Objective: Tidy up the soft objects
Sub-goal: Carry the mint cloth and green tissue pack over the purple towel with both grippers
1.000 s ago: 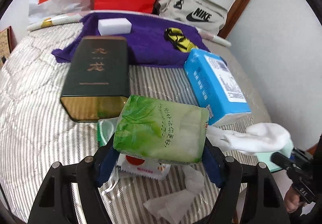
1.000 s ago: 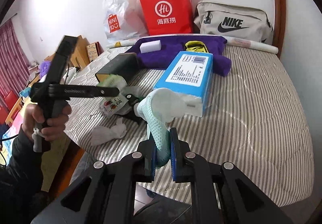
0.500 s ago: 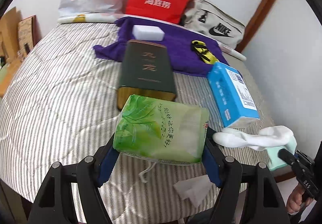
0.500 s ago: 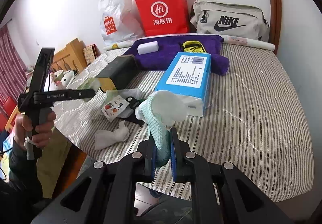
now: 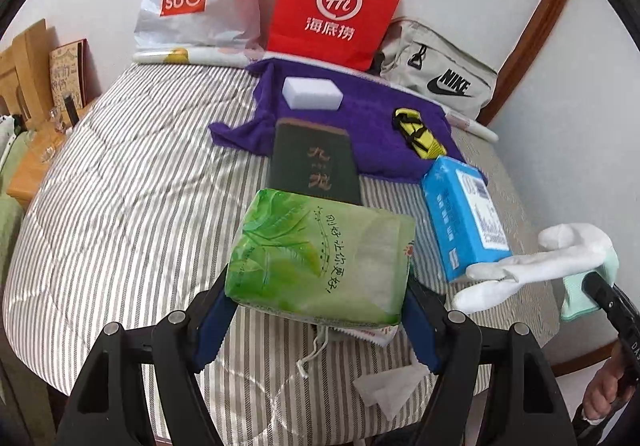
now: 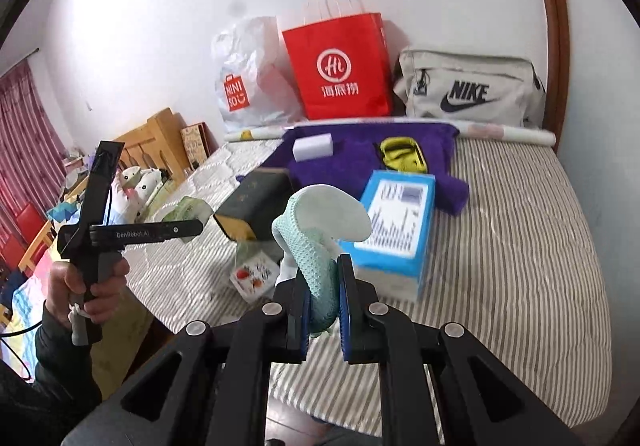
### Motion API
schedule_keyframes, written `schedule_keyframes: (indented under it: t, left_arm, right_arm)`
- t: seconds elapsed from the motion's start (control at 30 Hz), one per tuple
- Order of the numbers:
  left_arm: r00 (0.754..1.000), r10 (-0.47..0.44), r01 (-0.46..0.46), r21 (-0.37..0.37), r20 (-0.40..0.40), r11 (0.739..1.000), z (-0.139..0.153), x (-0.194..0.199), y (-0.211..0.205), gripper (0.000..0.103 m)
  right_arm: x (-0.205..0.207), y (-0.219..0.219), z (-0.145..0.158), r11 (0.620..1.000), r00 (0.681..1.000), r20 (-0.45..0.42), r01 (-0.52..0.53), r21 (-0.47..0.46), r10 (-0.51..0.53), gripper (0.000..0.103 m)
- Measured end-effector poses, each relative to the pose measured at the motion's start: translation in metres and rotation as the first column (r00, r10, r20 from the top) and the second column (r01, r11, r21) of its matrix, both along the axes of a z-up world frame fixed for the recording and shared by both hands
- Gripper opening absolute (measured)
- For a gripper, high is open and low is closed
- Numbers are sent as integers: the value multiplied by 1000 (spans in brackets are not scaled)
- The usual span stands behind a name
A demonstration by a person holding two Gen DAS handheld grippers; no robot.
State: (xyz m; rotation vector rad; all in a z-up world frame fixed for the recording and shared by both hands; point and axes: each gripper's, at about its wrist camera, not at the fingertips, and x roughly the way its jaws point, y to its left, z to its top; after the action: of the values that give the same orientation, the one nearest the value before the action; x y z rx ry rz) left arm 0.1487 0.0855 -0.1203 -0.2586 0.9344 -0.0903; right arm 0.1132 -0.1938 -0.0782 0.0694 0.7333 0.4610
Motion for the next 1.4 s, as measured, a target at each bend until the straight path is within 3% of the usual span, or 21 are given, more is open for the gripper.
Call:
schedule_keyframes:
  t: [0.4,0.77,1.1,1.4]
  left_arm:
    - [999,-42,42,35,4,999,10,43,8,73]
    - [992,-121,122,62,-23,991,8,122,27,74]
    - [985,-159,162,36,-59,986,-2,187,27,74]
    - [982,-163,161,-27,-99,987,-18,223,19,74]
  right_arm:
    - [41,16,26,999,998,51,40,-13,-39,11]
    - [127,39,38,989,988,51,146,24,-147,11]
    - [199,60,5,983,983,-38,180,18,-179,11]
    - [232,55,-22,983,978,-97,182,-28,-184,11]
